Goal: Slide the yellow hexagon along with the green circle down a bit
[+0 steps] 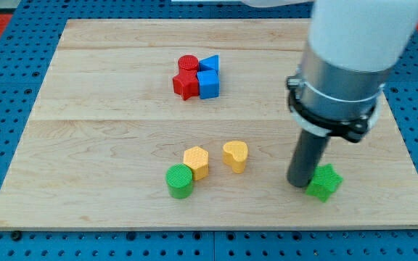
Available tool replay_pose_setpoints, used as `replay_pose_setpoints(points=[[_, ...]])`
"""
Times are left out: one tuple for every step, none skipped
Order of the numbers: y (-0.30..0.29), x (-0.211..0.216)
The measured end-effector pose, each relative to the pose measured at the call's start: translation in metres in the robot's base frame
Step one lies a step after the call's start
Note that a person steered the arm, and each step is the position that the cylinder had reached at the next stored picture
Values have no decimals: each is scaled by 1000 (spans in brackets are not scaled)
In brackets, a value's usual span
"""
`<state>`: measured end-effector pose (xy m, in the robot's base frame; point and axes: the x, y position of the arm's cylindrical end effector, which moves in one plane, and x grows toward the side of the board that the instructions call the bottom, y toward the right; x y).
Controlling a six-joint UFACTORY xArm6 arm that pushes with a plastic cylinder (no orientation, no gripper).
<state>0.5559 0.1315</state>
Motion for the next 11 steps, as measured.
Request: replay_pose_setpoints(points=[[35, 0], [44, 0], [38, -9], [25, -57], [-28, -86], [-83, -94], [-125, -80], [-141, -54], [-141, -38], [-139, -38], [-131, -38]])
